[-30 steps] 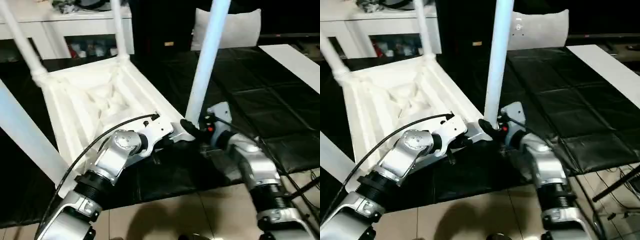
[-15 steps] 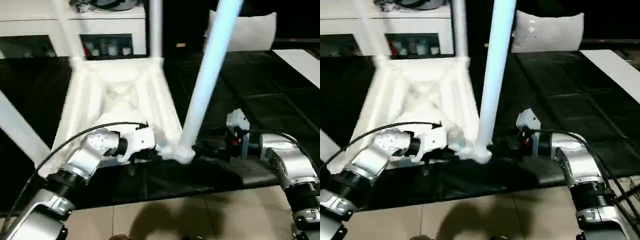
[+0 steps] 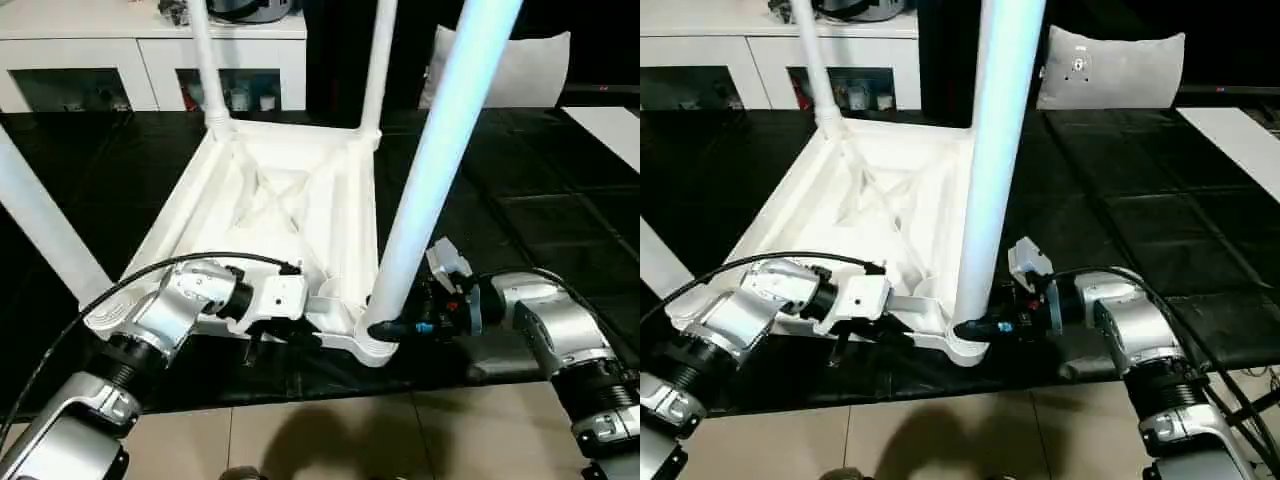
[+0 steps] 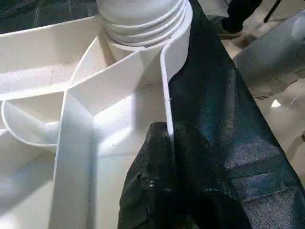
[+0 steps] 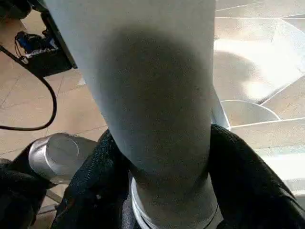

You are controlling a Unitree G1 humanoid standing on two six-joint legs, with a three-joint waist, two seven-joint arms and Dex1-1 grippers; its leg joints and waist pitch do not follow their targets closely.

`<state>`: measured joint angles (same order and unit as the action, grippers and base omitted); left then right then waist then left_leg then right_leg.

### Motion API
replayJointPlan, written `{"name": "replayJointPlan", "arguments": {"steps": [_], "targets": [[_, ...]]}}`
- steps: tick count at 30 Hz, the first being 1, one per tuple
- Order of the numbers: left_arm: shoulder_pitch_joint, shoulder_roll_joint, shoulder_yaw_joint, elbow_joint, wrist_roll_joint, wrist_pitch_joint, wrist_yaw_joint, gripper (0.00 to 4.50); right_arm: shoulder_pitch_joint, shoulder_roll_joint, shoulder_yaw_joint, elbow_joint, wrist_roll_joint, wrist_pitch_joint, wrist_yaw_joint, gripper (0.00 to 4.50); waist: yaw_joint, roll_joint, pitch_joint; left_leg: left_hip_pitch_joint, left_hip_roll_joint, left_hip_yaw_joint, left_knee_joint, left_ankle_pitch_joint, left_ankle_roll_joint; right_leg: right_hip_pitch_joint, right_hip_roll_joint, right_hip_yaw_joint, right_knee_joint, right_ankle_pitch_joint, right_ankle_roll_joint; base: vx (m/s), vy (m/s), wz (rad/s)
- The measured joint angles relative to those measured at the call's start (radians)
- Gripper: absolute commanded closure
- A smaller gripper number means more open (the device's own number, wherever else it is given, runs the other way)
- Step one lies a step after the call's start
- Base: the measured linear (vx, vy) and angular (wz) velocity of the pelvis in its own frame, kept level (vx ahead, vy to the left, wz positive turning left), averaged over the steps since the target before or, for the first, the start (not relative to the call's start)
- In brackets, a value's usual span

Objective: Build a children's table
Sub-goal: Rotate leg to tighten

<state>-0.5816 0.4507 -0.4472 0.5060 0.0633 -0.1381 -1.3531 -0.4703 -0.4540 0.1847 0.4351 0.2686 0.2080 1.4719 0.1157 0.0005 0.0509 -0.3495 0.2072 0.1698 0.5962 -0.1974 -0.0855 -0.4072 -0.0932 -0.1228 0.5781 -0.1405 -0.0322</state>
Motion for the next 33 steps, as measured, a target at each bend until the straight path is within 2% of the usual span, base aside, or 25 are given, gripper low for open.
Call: {"name": "replayJointPlan", "arguments": {"steps": [5,8,11,13,16,17,18,21,23,24,26,27,30,32,33], "targets": [[0.0,-0.008,0.005,0.0,-0.004,0.015,-0.004,4.5,0.017,-0.012,-0.001,-0.044,0.002,0.037,-0.011,2.43,0.003,0.0,0.0,0.0,0.0,0.0,0.0,0.0,0.0,0.0,0.0,0.0,0.0,0.0,0.0,0.0,0.0,0.0],[0.003,-0.021,0.019,-0.013,-0.009,0.079,0.015,4.5,0.045,0.002,-0.016,-0.089,0.008,0.08,-0.065,2.44,0.003,0.001,0.0,0.0,0.0,0.0,0.0,0.0,0.0,0.001,0.0,0.0,0.0,0.0,0.0,0.0,0.0,0.0],[0.016,-0.044,0.049,-0.037,-0.003,0.2,0.094,4.5,0.052,0.038,-0.042,-0.097,-0.014,0.099,-0.19,2.44,-0.009,0.001,0.0,0.006,0.0,0.0,0.0,0.002,-0.002,0.005,0.0,0.001,0.001,0.0,0.001,0.0,0.0,0.0],[0.028,-0.074,0.086,-0.055,0.013,0.302,0.193,4.5,0.05,0.117,-0.082,-0.071,-0.047,0.092,-0.356,2.46,-0.037,0.001,-0.001,0.011,0.0,-0.001,0.0,0.003,-0.004,0.007,0.0,-0.001,-0.001,0.0,0.001,0.0,0.0,0.0],[0.039,-0.14,0.115,-0.089,0.024,0.423,0.318,4.5,0.033,0.196,-0.139,-0.037,-0.069,0.1,-0.567,2.49,-0.087,0.001,0.0,0.009,0.0,-0.004,0.002,0.003,-0.004,0.008,0.0,-0.011,-0.012,-0.001,0.002,0.0,0.0,0.0],[0.04,-0.164,0.12,-0.094,0.029,0.45,0.353,4.5,0.029,0.215,-0.152,-0.033,-0.071,0.105,-0.62,2.5,-0.096,0.001,0.0,0.008,0.002,-0.005,0.003,0.003,-0.004,0.008,0.0,-0.017,-0.018,-0.001,0.002,0.0,0.0,0.0],[0.042,-0.186,0.129,-0.106,0.03,0.485,0.388,4.5,0.02,0.235,-0.164,-0.025,-0.072,0.113,-0.682,2.5,-0.11,0.001,-0.001,0.001,0.002,-0.012,0.003,0.003,-0.004,0.009,-0.002,-0.029,-0.027,-0.001,0.002,0.0,0.0,0.0],[0.032,-0.261,0.159,-0.107,0.058,0.576,0.523,4.5,-0.039,0.33,-0.194,0.037,-0.107,0.109,-0.895,2.5,-0.141,0.002,-0.001,-0.002,0.005,-0.019,0.003,0.002,-0.004,0.009,-0.001,-0.035,-0.035,-0.001,0.002,0.0,0.0,0.0],[0.025,-0.29,0.161,-0.107,0.071,0.601,0.573,4.5,-0.052,0.357,-0.205,0.056,-0.116,0.093,-0.967,2.5,-0.146,0.002,-0.001,-0.001,0.002,-0.019,0.003,0.002,-0.004,0.008,-0.001,-0.035,-0.036,-0.001,0.002,0.0,0.0,0.0],[0.023,-0.303,0.161,-0.107,0.077,0.612,0.599,4.5,-0.058,0.372,-0.213,0.07,-0.122,0.077,-0.998,1.95,-0.146,0.002,-0.001,-0.001,0.002,-0.02,0.002,0.002,-0.003,0.008,-0.001,-0.035,-0.035,-0.001,0.002,0.0,0.0,0.0],[0.021,-0.315,0.161,-0.106,0.089,0.613,0.629,4.5,-0.068,0.401,-0.223,0.095,-0.13,0.046,-1.04,1.81,-0.147,0.002,-0.001,-0.002,0.002,-0.02,0.0,0.002,-0.003,0.008,-0.001,-0.035,-0.035,0.0,0.001,0.0,0.0,0.0],[0.019,-0.319,0.155,-0.107,0.089,0.612,0.632,4.5,-0.069,0.409,-0.224,0.104,-0.135,0.037,-1.056,1.81,-0.143,0.002,-0.001,-0.002,0.002,-0.02,-0.002,0.002,-0.003,0.007,-0.001,-0.034,-0.035,0.0,0.001,0.0,0.0,0.0],[0.018,-0.317,0.137,-0.119,0.089,0.603,0.627,4.5,-0.064,0.399,-0.228,0.11,-0.144,0.015,-1.05,1.38,-0.129,0.002,-0.001,-0.001,0.0,-0.018,-0.003,0.0,-0.001,0.007,-0.001,-0.028,-0.033,0.012,-0.002,0.0,0.0,0.0],[0.018,-0.31,0.128,-0.121,0.089,0.585,0.613,4.5,-0.047,0.385,-0.226,0.098,-0.14,-0.005,-1.013,1.34,-0.12,0.002,-0.001,-0.003,0.0,-0.018,-0.003,-0.001,0.0,0.005,-0.001,-0.028,-0.032,0.018,-0.005,0.0,0.0,0.0],[0.018,-0.305,0.124,-0.121,0.089,0.573,0.608,4.5,-0.039,0.375,-0.224,0.095,-0.133,-0.017,-0.988,1.03,-0.114,0.002,-0.001,-0.004,0.0,-0.017,-0.004,-0.001,0.0,0.004,-0.001,-0.028,-0.029,0.019,-0.004,0.0,0.0,0.0]]}}
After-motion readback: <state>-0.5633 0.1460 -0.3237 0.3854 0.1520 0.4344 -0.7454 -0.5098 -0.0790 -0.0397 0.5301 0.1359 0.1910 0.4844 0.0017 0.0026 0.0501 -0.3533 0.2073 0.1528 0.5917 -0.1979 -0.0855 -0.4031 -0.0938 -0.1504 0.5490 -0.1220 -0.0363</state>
